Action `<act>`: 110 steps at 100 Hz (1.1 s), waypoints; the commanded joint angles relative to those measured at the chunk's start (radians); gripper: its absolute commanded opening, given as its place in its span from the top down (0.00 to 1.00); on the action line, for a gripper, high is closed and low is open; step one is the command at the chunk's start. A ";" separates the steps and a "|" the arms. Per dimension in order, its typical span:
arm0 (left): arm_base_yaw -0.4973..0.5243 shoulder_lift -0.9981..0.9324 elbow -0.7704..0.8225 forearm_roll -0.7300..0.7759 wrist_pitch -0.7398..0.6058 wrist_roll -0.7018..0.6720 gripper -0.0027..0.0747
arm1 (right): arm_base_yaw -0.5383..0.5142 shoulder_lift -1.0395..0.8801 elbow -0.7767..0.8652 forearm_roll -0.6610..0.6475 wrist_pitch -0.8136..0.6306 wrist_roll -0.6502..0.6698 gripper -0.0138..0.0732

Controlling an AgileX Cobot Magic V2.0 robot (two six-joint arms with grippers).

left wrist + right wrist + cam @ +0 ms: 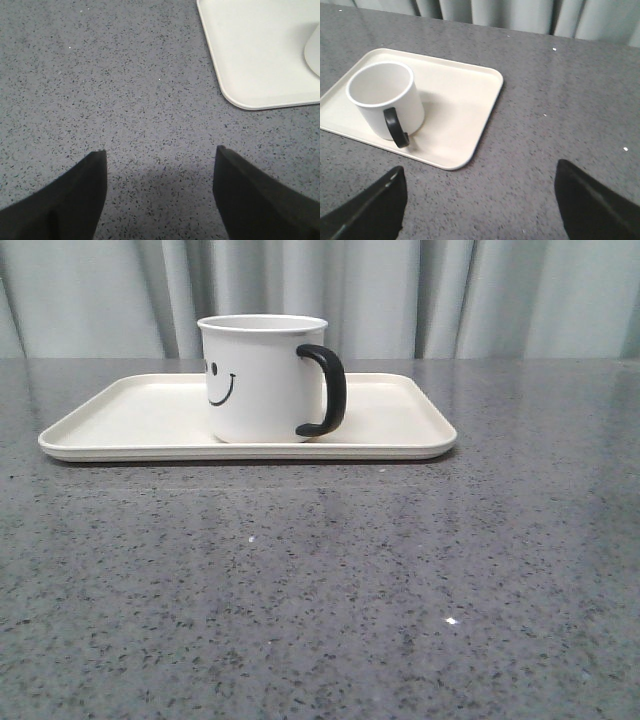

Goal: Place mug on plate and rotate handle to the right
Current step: 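Move the right gripper above the mug on the tray, then lower the right gripper and grasp the mug's rim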

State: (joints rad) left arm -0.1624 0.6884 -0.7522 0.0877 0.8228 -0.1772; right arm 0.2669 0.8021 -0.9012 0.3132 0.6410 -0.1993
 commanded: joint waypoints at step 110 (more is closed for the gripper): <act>0.001 -0.001 -0.025 0.006 -0.074 -0.007 0.40 | 0.241 0.990 -0.789 0.002 0.075 0.077 0.15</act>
State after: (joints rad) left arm -0.1624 0.6884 -0.7522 0.0877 0.8173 -0.1772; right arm 0.5067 1.8267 -1.6526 0.3089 0.7553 -0.1325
